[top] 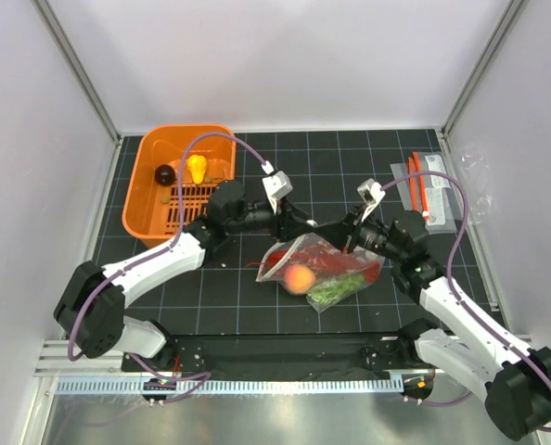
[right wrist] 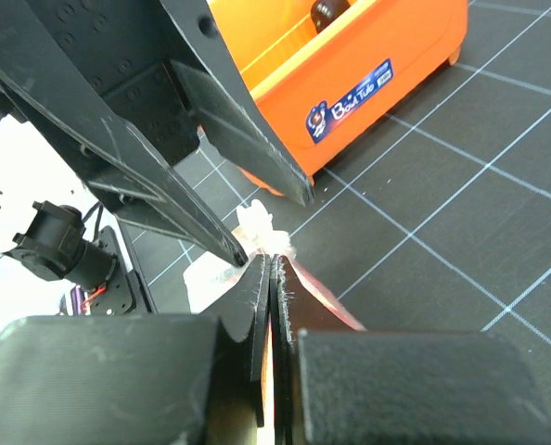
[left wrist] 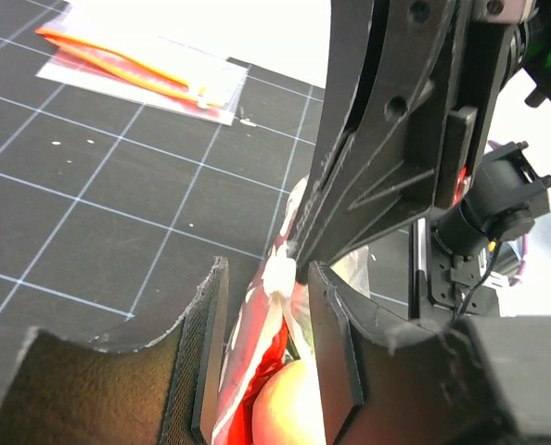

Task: Place the food in the zip-top bag and seal the zipper
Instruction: Zip the zipper food storage bag at the center of the board.

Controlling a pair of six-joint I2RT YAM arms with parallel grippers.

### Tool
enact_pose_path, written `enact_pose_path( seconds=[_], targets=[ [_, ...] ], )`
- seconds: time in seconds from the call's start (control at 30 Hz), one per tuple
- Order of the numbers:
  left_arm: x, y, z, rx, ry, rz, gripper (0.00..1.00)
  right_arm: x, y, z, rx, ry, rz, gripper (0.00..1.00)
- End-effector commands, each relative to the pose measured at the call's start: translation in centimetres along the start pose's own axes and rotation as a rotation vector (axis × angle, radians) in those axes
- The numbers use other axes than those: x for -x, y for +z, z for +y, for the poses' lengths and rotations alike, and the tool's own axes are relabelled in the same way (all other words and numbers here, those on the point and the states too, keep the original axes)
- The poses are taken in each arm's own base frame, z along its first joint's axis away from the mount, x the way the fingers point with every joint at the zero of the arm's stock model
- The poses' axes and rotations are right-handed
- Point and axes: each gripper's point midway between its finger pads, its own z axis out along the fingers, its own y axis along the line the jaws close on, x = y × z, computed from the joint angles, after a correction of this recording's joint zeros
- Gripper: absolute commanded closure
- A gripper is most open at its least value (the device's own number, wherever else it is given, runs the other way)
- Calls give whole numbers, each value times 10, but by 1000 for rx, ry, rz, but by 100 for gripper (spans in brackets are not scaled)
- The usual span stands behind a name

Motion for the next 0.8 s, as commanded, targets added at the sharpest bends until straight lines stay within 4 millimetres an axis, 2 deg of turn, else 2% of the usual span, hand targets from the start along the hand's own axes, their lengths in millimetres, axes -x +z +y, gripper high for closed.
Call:
enact_pose_path(
  seconds=[0.0,0.07,0.1,0.2,0.4,0.57,0.77],
  targets=[
    [23,5,-9,-61,37,-52,57,22,-2,8,12,-70,-76,99],
    [21,7,-10,-71,26,-44,64,21,-2,7,6,-66,-77,99],
    [22,7,-9,-74,27,-42,77,21,-3,7,4,-66,-79,99],
    [22,7,-10,-72,29,-35,88,23,-4,6,-6,-70,-90,99],
    [24,4,-10,-63,39,-44,92,28,-8,-5,-83,-65,-122,99],
    [22,6,-8,-57,30,-38,94,41,-22,-14,-181,-71,-206,99],
    [9,13,-6,-77,-15,-1,94,60,-40,-28,-317,-50,-319,99]
  ],
)
